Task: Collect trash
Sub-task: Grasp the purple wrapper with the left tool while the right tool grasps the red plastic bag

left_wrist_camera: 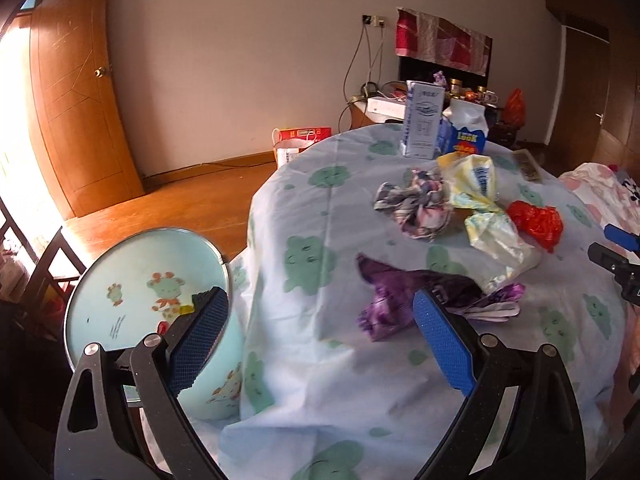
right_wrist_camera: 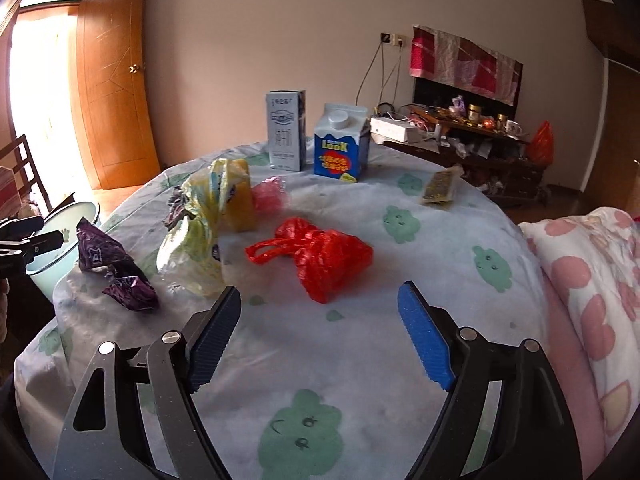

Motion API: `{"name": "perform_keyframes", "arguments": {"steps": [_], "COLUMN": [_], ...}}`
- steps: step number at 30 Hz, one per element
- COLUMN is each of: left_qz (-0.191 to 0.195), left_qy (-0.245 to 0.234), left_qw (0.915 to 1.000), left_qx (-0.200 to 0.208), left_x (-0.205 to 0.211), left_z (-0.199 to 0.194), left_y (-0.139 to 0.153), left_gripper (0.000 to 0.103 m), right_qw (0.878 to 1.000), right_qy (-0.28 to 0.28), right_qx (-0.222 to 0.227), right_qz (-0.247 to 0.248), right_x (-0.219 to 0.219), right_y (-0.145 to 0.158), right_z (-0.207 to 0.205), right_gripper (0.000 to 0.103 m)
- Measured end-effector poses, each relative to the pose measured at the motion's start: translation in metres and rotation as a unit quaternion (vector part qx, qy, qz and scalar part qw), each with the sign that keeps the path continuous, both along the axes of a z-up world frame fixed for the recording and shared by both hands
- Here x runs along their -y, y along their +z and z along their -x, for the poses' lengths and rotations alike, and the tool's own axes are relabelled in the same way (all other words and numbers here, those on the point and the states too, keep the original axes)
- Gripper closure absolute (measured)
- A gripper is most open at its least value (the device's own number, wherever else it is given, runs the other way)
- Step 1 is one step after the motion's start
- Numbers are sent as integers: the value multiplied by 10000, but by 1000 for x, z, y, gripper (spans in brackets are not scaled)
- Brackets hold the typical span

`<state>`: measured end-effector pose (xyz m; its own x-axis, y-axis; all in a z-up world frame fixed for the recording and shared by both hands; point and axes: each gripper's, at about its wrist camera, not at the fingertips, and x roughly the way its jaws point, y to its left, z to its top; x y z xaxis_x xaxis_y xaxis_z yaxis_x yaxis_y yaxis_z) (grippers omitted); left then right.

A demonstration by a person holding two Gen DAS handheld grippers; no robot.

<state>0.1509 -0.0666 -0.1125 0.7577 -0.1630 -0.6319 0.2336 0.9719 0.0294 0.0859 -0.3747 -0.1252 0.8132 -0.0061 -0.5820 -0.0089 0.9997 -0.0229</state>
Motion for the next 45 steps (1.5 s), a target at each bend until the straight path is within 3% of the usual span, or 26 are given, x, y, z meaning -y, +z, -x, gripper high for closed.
{"name": "perform_keyframes", "arguments": {"steps": [3,10,16,18,26,33,41,42,44,45], "left_qz": [-86,-243,-54,48,174,260,222,222,219,226], "left_qy": [-239,-429,-699,-818,-813,-602,-56,13,126,186], "left_qw": [9996,9985,9963,9954,9961,9978,9996,9997,9996,9995], "left_qx": [133,-223,-491,-493,-292,52,147,141,131,116], "left_x": [27,47,44,42,27,0,-37,-43,-52,-57], "left_z": [-2,-15,-19,-17,-2,10,-1,-3,-6,-7], "left_y": [-3,-28,-36,-33,-12,16,19,18,14,13], "left_gripper": [11,16,76,81,83,83,83,83,83,83], "right_qw": [9996,9987,9989,9989,9990,9991,9981,9969,9935,9925], "right_qy": [-232,-309,-220,-230,-241,-319,-266,-242,-19,2], "right_qx": [-12,-81,-95,-106,-127,1,-544,-742,-1098,-1182], "right_qz": [-164,-403,-407,-405,-368,-289,-113,-91,-298,-317], "right_x": [20,32,26,25,21,20,7,5,4,3], "right_y": [-7,-20,-26,-27,-26,-6,-4,-9,-16,-18], "right_z": [5,10,9,9,5,-17,-75,-84,-96,-97], "right_gripper": [20,20,20,20,20,20,21,25,69,82]}}
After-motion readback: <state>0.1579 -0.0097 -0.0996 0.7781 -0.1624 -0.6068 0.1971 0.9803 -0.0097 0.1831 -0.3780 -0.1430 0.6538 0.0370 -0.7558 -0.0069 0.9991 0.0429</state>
